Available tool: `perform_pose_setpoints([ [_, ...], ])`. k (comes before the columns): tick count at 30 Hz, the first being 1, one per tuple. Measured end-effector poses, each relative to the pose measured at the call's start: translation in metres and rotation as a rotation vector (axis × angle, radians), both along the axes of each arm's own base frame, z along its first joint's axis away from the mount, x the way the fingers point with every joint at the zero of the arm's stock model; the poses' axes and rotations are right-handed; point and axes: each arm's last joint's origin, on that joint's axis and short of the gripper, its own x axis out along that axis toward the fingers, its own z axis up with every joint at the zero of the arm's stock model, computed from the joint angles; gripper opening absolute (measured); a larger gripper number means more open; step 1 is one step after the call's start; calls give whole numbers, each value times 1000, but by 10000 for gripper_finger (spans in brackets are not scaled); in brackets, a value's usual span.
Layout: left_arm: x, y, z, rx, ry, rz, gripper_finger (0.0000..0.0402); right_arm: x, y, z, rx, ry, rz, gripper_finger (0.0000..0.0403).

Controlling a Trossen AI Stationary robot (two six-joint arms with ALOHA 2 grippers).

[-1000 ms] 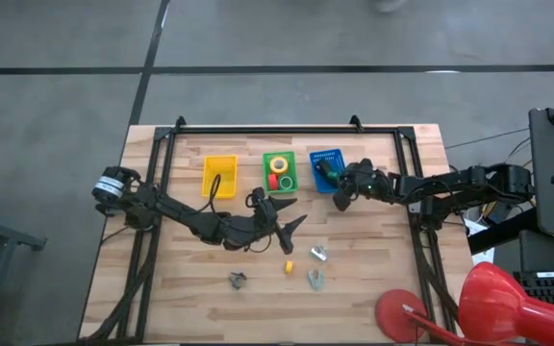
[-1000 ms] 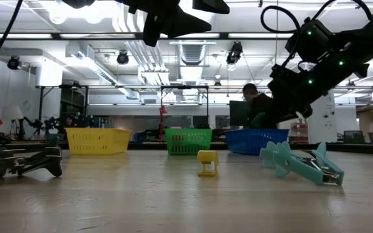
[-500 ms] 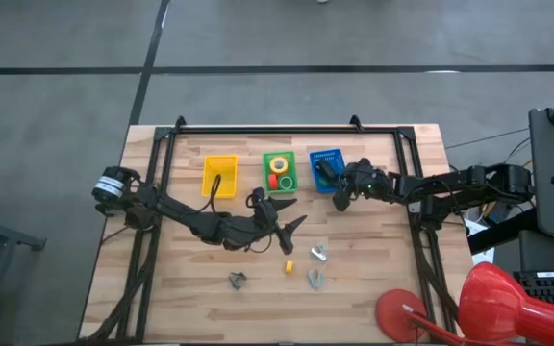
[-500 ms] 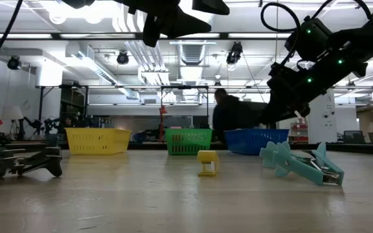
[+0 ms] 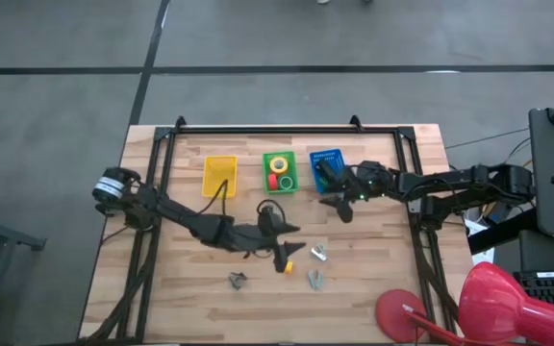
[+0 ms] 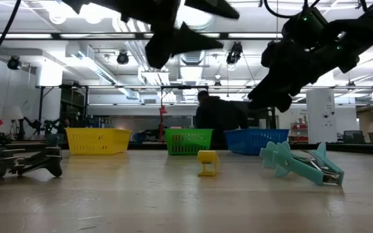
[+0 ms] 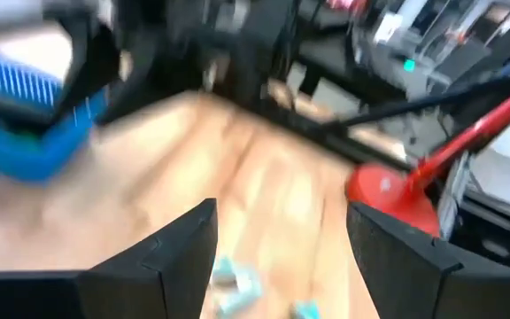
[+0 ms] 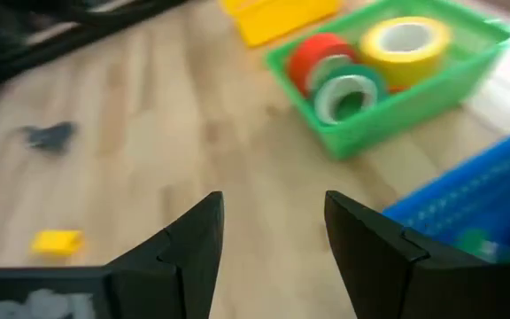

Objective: Pick and place Stapler, Stapler remover, tape
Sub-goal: Put the small yellow stapler into the blue bin

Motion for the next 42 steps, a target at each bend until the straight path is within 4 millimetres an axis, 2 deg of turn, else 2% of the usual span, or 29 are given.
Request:
perform_pose_setpoints([
  [3, -2, -14, -14, -89, 49, -15, 252, 0, 4, 3, 22, -21, 63, 195],
  [9, -7, -35, -25, -311, 83, 0, 252, 0, 18, 10, 20, -52, 128, 190],
  [15, -8, -58, -40, -448, 240, 73, 252, 1, 31, 12, 28, -65, 179, 184],
  [19, 4, -67, -52, -419, 400, 161, 252, 0, 32, 16, 24, -88, 182, 182],
  [25, 30, -75, -60, -247, 616, 244, 252, -1, 32, 21, 16, -116, 178, 184],
  [31, 49, -84, -63, -197, 669, 252, 252, -3, 32, 23, 12, -125, 176, 178],
  [35, 53, -84, -70, -182, 688, 255, 252, -4, 32, 25, 10, -132, 176, 173],
  [42, 46, -78, -76, -155, 733, 316, 252, -4, 33, 24, 7, -127, 178, 166],
])
